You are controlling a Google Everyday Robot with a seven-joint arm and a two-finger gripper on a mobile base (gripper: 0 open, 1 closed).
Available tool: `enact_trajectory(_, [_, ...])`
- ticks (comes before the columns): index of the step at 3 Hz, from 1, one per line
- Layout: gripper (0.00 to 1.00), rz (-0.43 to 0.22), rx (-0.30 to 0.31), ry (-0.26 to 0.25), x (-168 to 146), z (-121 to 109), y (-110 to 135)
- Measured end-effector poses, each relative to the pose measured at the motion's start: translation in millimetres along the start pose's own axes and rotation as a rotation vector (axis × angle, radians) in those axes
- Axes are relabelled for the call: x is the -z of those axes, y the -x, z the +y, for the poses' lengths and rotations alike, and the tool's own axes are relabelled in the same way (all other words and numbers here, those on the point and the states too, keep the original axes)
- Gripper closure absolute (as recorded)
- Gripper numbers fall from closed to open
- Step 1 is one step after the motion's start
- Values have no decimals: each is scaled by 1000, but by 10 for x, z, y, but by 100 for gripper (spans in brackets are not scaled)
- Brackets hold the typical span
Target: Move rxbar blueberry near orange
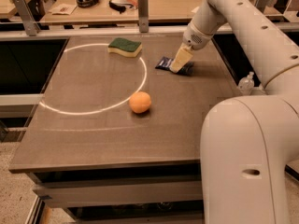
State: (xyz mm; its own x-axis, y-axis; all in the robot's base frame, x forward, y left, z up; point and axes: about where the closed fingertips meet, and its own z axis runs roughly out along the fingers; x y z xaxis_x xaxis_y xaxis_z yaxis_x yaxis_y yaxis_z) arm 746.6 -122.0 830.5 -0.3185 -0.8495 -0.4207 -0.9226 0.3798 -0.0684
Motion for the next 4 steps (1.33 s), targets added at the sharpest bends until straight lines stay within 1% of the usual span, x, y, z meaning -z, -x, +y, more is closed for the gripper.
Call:
enact_trajectory(1, [100, -58, 55, 34, 78, 179, 103])
enact_trajectory(2, [100, -136, 117, 87, 299, 531, 157])
enact_trajectory(3, [100, -167, 148, 136, 415, 1042, 47])
enact_trajectory(4, [100, -158, 155, 163, 355, 1338, -57])
